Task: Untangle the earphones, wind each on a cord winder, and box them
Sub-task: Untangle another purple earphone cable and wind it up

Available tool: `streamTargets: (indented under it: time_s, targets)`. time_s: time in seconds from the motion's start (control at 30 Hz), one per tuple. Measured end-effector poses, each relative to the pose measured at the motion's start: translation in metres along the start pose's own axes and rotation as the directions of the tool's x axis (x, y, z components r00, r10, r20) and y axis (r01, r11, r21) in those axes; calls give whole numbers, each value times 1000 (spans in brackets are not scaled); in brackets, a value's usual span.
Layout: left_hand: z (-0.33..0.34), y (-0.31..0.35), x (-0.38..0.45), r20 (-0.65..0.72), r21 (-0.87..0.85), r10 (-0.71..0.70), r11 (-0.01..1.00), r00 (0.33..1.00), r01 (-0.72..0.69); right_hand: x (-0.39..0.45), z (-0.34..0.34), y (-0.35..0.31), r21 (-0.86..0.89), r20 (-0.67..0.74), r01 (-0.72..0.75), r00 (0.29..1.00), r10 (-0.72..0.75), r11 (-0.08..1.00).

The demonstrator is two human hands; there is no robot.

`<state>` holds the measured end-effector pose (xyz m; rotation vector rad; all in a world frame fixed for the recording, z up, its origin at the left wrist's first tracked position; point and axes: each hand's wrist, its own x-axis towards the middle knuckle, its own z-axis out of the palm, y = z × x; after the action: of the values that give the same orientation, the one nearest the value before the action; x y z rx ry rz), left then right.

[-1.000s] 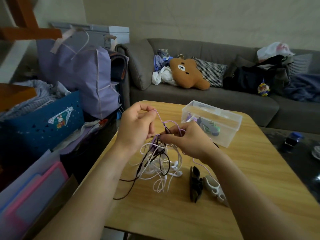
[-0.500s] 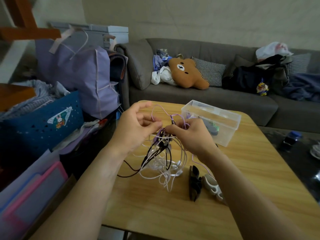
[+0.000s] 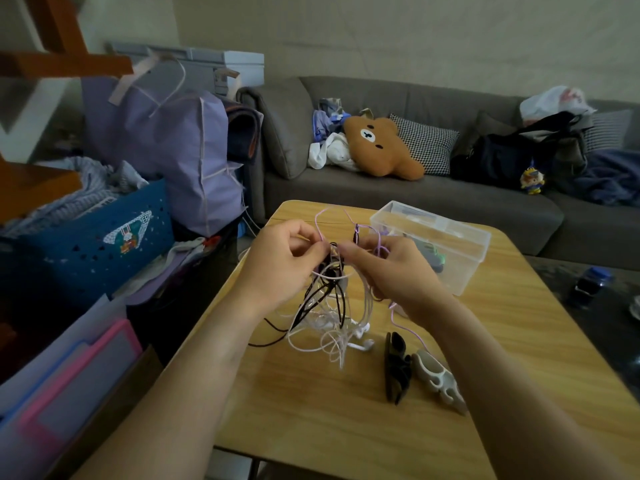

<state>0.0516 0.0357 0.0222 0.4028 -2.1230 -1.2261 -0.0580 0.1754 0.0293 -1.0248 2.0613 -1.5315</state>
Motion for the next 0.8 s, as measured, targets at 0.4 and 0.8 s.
streamTargets:
  time_s: [0.4,0.8]
  targets:
    - [8,-3,-1,-115,64,82,995,990,-74,-3,-3,4,128,2,-29,1000,29,991]
    - [15,-3,-5,-117,-439,-222,886,968,150,-4,17,8,345,-229,50,973,32,937]
